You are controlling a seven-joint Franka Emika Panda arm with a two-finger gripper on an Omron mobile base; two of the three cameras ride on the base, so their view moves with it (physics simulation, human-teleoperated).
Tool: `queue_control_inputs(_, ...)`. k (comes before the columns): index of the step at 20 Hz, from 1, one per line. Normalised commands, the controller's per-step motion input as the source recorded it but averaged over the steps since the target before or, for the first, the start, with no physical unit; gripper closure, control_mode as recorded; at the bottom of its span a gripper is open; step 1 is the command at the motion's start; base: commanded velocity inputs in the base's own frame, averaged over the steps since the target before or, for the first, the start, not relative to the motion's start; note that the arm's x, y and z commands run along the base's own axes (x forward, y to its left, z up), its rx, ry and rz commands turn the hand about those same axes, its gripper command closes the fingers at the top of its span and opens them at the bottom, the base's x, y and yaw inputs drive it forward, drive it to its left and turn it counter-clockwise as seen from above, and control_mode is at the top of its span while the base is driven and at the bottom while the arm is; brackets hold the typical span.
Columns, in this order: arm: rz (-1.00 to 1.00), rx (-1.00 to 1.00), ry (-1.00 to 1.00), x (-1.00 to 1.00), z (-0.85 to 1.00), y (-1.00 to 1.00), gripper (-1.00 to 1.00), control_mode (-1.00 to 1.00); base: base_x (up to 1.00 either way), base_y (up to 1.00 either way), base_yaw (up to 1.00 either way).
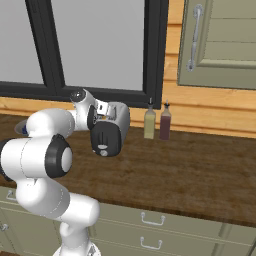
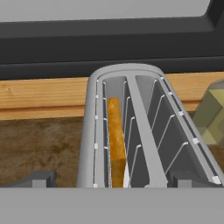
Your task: Start the toaster. Once the lever pops up, take the bread to the plate on the dining counter.
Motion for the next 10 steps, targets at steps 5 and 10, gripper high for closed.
queue_control_inputs(5, 0.00, 0.00, 0.00, 0.00, 0.00, 0.00, -1.00, -1.00, 0.00, 0.00, 0.00)
queue_control_inputs(10, 0.00, 0.00, 0.00, 0.00, 0.00, 0.00, -1.00, -1.00, 0.00, 0.00, 0.00)
